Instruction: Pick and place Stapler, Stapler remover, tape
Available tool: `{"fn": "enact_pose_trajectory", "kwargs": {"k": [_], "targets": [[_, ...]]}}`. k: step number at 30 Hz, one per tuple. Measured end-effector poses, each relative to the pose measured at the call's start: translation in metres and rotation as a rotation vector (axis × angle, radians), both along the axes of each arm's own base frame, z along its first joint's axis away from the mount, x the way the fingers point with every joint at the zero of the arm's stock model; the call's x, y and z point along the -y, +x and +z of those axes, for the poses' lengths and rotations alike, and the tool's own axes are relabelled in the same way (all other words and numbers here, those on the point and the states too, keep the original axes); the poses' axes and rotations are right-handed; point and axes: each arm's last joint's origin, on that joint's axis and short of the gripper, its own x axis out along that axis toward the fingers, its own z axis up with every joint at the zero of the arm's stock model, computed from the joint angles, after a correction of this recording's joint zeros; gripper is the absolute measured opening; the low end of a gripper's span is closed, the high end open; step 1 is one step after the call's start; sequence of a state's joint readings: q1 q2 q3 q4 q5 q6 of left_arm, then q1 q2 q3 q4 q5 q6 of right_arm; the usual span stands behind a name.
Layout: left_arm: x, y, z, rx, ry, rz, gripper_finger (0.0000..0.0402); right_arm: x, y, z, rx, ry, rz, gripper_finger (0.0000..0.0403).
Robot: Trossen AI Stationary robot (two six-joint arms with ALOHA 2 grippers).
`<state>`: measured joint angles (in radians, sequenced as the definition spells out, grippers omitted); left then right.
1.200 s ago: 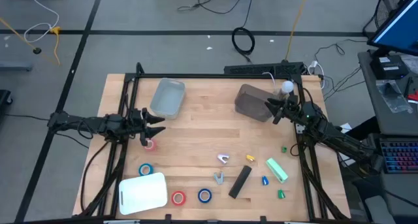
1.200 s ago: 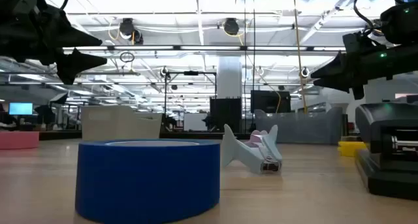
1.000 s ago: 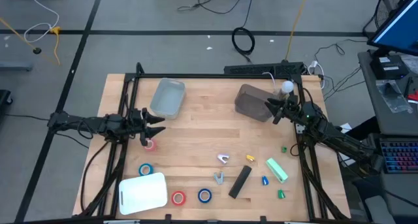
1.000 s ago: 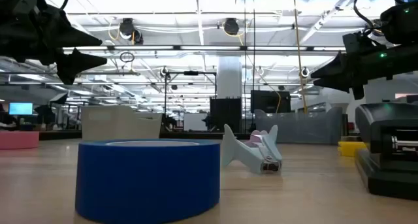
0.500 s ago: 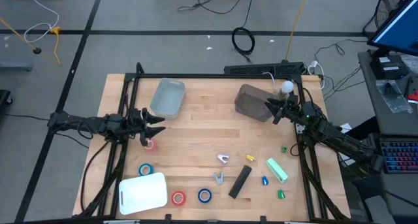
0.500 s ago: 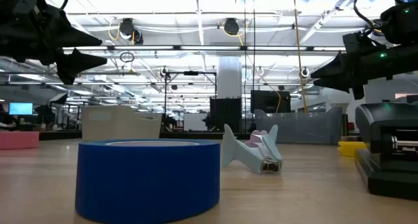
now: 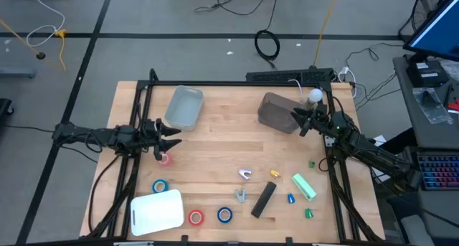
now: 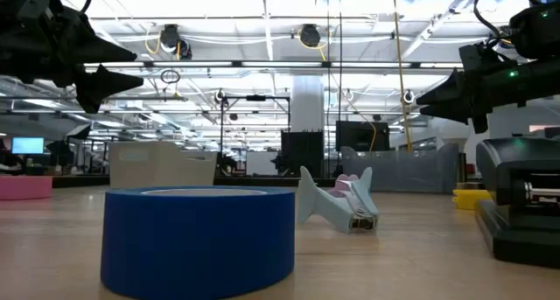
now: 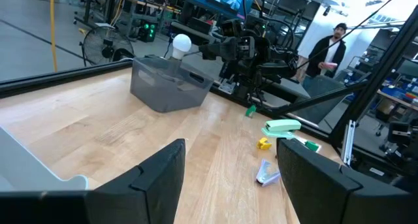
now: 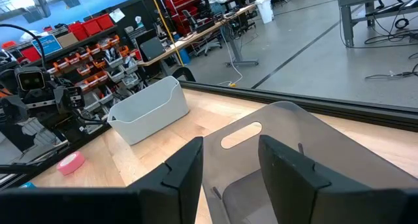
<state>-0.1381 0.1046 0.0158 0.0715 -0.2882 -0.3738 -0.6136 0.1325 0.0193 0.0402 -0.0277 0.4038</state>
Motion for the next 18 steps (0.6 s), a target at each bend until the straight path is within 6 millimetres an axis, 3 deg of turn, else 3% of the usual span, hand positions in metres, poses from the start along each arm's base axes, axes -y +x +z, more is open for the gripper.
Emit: {"fn": "enact_pose_trajectory", "kwargs": {"k": [18], "targets": [[0.0000,0.0000,0.0000,0.000,0.000,0.000,0.0244,0.0001,-0.0001,0.0000,-0.004,-0.006,-0.003,0.0141]]}}
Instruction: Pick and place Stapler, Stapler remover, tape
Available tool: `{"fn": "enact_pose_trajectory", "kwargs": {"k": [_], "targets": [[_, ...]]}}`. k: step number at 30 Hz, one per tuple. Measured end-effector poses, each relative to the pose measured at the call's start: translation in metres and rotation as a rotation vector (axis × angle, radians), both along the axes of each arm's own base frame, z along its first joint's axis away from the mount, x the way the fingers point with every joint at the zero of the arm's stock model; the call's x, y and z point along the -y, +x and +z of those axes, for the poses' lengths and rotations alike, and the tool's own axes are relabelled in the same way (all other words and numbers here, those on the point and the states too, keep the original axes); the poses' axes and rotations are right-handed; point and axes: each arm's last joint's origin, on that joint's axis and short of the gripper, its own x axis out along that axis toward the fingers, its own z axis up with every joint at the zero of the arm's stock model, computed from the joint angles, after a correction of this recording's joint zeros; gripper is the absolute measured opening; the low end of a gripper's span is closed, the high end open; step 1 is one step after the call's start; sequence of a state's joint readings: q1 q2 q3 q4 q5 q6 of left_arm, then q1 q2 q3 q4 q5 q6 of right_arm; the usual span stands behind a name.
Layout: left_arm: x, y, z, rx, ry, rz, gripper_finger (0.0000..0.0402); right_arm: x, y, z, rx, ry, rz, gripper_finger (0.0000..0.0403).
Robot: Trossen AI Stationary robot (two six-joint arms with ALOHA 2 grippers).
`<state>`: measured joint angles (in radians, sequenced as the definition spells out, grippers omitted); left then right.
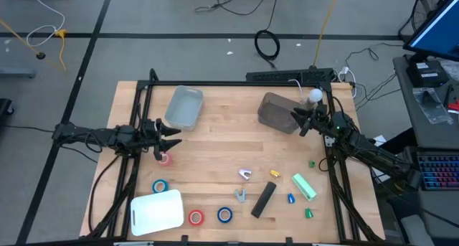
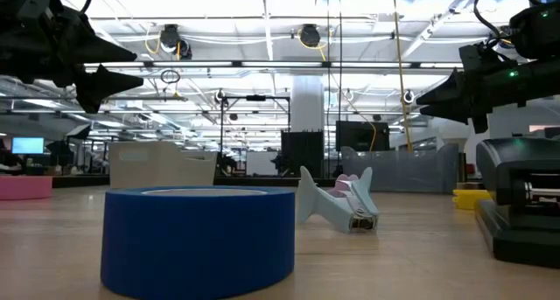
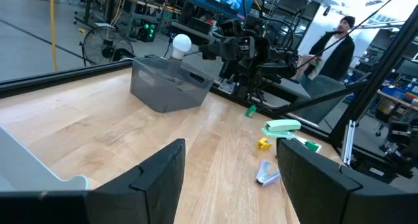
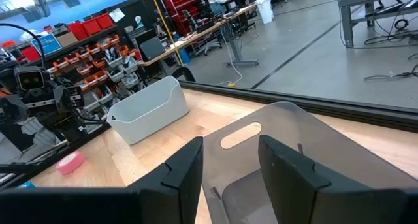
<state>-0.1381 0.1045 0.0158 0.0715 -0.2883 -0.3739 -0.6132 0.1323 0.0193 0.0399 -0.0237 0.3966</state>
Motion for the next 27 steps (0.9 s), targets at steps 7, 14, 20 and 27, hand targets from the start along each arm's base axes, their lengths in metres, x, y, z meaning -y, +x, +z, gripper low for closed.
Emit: {"fn": "enact_pose_trajectory", "kwargs": {"k": [7,14,20,27], "targets": [[0.0000,0.0000,0.0000,0.000,0.000,0.000,0.0244,0.0006,-0.0004,0.0000,0.001,0.001,-0.024,0.0141],[0.0000,0.0000,0.0000,0.000,0.000,0.000,0.0244,0.0006,-0.0004,0.0000,0.002,0.003,-0.024,0.0141],[0.0000,0.0000,0.0000,0.000,0.000,0.000,0.0244,0.0006,-0.0004,0.0000,0.003,0.004,-0.024,0.0141],[0.0000,0.0000,0.0000,0.000,0.000,0.000,0.0244,0.0006,-0.0004,0.0000,0.120,0.175,-0.045,0.0141]]}}
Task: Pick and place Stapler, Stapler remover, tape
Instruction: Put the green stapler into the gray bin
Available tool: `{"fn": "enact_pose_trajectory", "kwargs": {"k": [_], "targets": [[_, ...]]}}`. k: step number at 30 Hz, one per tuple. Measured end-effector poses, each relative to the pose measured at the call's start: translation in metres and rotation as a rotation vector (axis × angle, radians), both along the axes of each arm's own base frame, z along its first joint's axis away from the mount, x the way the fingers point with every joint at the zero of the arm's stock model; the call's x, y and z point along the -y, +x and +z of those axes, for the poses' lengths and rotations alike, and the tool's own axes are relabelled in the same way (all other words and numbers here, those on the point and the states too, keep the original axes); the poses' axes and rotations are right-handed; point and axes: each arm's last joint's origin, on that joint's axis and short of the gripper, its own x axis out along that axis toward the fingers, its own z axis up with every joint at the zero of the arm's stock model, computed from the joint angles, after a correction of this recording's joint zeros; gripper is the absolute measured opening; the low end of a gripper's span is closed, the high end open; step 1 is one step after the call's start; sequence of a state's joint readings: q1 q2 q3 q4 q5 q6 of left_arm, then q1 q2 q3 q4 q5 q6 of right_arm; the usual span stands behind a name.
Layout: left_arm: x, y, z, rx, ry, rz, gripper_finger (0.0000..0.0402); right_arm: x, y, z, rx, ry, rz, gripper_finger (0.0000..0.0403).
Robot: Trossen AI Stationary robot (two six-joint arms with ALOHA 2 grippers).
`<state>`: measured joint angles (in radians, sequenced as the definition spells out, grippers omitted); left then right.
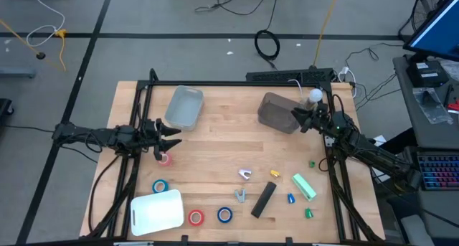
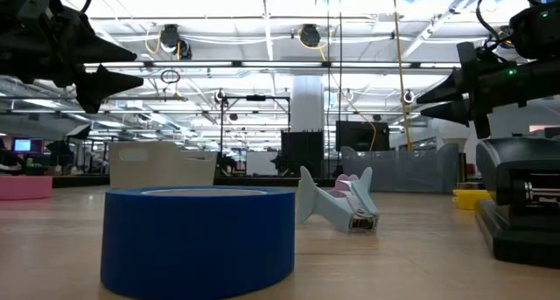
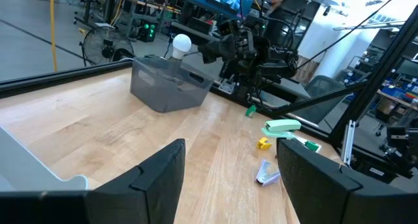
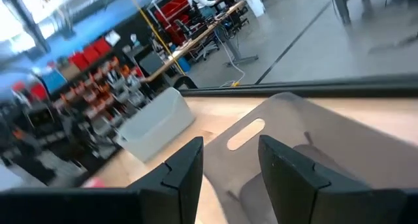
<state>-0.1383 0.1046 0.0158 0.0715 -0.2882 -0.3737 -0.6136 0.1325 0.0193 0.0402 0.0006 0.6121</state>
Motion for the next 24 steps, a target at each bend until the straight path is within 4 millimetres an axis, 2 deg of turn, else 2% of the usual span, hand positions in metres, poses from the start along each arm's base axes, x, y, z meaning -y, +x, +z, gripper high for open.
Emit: {"fn": "enact_pose_trajectory", "kwargs": {"k": [12,19,22,24], "targets": [[0.000,0.000,0.001,0.014,-0.029,0.001,0.0244,0.000,0.000,0.001,0.084,0.110,0.008,0.0141],[0.000,0.000,0.001,0.016,-0.048,0.002,0.0244,-0.009,0.004,0.023,0.287,0.064,0.329,0.0141],[0.000,0.000,0.001,0.016,-0.051,0.002,0.0244,-0.014,0.004,0.033,0.361,0.043,0.398,0.0141],[0.000,0.000,0.001,0.017,-0.059,0.002,0.0244,-0.017,0.005,0.039,0.352,0.053,0.428,0.0141]]}}
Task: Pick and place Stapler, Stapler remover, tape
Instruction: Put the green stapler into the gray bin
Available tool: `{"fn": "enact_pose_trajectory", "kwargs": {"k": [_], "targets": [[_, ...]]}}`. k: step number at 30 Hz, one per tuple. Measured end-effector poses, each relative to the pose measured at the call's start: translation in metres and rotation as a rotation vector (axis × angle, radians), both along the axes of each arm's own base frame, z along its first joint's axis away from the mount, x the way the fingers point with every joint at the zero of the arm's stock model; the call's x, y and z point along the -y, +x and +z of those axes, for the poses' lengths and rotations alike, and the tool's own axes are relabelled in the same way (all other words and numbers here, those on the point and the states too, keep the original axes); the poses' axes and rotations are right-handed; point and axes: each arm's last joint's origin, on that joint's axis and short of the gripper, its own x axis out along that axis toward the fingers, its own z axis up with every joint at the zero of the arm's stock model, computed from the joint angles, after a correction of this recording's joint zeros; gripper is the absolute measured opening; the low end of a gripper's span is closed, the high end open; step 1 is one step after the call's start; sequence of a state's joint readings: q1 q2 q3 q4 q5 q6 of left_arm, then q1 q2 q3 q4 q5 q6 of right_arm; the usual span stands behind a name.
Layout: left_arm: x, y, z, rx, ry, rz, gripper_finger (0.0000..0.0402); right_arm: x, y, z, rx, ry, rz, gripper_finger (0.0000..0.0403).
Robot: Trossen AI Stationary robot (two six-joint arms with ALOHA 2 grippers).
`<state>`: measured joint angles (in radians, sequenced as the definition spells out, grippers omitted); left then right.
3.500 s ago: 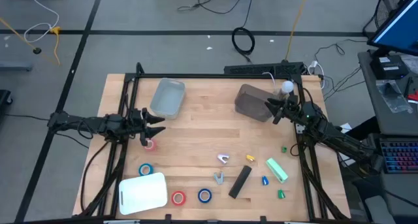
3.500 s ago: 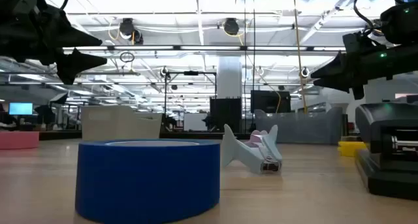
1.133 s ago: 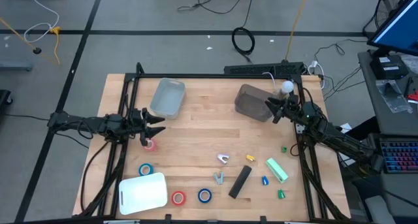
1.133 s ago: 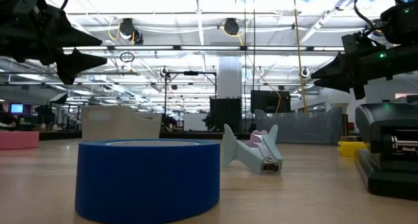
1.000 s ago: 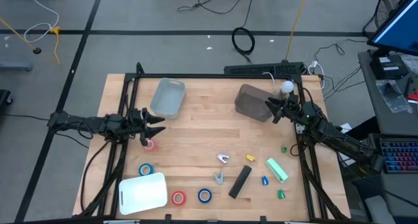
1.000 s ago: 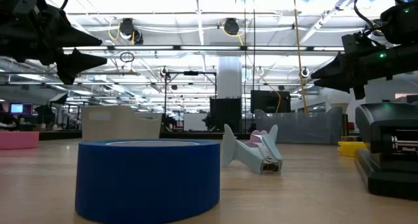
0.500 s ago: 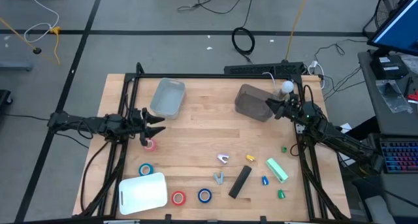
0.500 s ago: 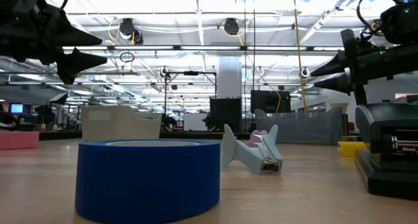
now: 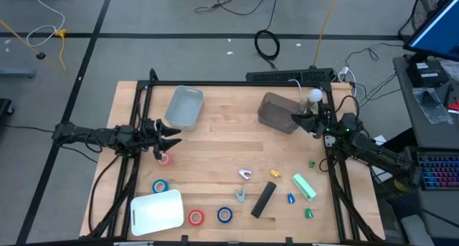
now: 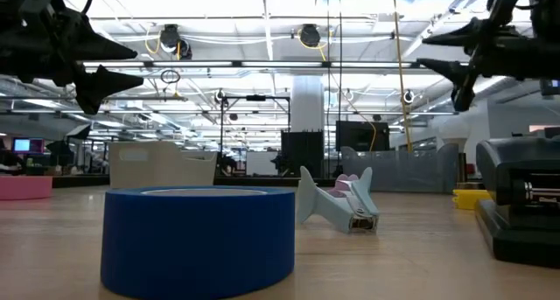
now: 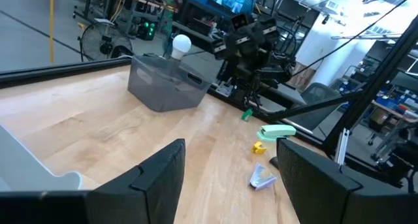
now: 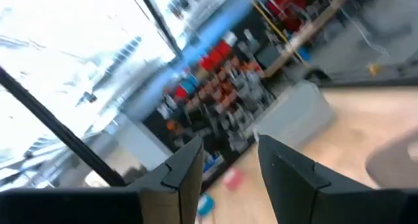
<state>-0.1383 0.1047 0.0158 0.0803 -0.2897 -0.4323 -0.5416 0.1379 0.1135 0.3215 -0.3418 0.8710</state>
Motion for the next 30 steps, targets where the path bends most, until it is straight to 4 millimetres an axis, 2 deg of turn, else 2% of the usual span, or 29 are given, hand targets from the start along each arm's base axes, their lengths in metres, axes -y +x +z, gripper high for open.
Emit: {"fn": "enact_pose_trajectory", "kwargs": {"k": [4,12,17,23,30], "targets": [[0.000,0.000,0.000,0.007,-0.050,0.001,0.0244,-0.009,-0.001,0.039,0.017,-0.048,0.070,0.0134],[0.000,0.000,0.000,0.011,-0.074,0.001,0.0244,-0.021,0.014,0.080,-0.378,0.035,0.242,0.0106],[0.000,0.000,0.000,0.011,-0.074,0.001,0.0244,-0.030,0.032,0.097,-0.643,0.084,0.362,0.0095],[0.000,0.000,0.000,0.011,-0.076,0.002,0.0244,-0.044,0.049,0.101,-1.011,0.178,0.473,0.0076],[0.000,0.000,0.000,0.010,-0.070,0.002,0.0244,-0.064,0.051,0.110,-1.384,0.267,0.445,0.0034]]}}
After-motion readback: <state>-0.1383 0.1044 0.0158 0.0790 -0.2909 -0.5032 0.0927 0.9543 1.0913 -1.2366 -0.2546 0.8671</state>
